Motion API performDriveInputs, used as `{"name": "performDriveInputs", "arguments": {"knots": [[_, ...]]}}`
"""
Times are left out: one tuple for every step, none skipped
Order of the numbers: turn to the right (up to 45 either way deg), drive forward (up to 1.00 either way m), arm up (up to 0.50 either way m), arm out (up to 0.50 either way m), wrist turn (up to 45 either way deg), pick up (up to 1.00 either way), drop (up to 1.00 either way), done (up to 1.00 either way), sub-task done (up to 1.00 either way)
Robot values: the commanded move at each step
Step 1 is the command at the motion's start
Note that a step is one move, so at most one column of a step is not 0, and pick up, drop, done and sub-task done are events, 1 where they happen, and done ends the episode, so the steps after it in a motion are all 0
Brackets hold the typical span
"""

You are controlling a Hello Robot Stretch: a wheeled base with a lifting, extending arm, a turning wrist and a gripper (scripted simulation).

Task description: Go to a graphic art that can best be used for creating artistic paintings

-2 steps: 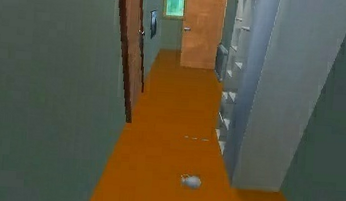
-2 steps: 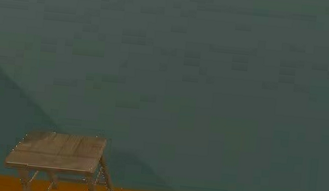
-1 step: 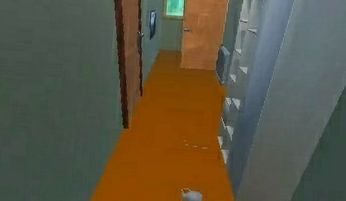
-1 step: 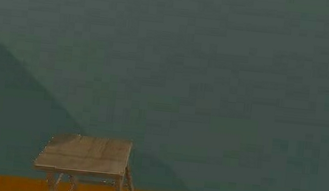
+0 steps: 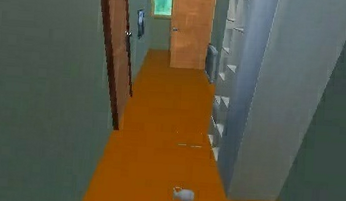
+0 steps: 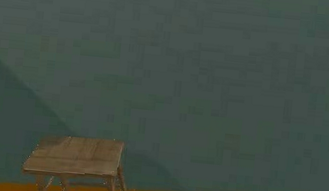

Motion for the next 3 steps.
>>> {"name": "performDriveInputs", "arguments": {"knots": [[0.0, 0.95, 0.0, 0.0, 0.0, 0.0, 0.0, 0.0, 0.0], [0.0, 1.0, 0.0, 0.0, 0.0, 0.0, 0.0, 0.0, 0.0], [-9.0, 0.0, 0.0, 0.0, 0.0, 0.0, 0.0, 0.0, 0.0]]}}
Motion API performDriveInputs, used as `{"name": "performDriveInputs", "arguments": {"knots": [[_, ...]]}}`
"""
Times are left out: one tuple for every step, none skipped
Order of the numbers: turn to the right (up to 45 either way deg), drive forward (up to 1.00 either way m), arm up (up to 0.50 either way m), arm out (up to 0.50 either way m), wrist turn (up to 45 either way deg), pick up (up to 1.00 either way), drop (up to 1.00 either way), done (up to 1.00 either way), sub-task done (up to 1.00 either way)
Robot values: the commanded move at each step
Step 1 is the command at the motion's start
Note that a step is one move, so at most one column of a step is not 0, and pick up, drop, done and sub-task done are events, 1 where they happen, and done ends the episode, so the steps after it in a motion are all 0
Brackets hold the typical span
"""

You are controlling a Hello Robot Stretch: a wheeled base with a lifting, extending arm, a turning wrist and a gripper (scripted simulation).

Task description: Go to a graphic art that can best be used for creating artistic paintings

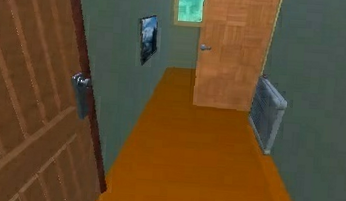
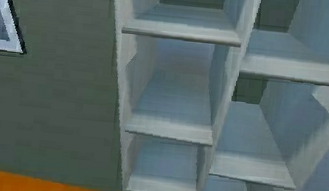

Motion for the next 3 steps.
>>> {"name": "performDriveInputs", "arguments": {"knots": [[0.0, 0.2, 0.0, 0.0, 0.0, 0.0, 0.0, 0.0, 0.0], [45.0, 0.0, 0.0, 0.0, 0.0, 0.0, 0.0, 0.0, 0.0], [6.0, 0.0, 0.0, 0.0, 0.0, 0.0, 0.0, 0.0, 0.0]]}}
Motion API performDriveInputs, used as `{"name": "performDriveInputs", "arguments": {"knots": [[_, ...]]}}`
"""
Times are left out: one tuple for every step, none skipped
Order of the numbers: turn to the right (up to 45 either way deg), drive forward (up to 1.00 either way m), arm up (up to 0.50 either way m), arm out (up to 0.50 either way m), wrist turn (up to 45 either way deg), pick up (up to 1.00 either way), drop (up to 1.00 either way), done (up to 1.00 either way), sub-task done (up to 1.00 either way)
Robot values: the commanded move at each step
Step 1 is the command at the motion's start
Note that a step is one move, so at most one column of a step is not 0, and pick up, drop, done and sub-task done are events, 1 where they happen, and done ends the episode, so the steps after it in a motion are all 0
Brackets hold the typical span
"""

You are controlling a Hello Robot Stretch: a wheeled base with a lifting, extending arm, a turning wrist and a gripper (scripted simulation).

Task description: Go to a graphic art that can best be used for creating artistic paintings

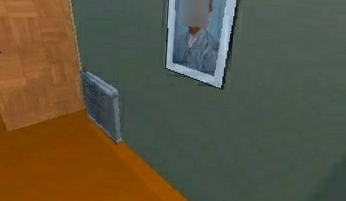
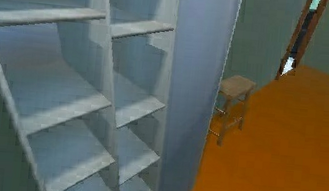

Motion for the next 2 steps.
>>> {"name": "performDriveInputs", "arguments": {"knots": [[0.0, 0.35, 0.0, 0.0, 0.0, 0.0, 0.0, 0.0, 0.0], [0.0, 0.0, 0.0, 0.0, 0.0, 0.0, 0.0, 1.0, 0.0]]}}
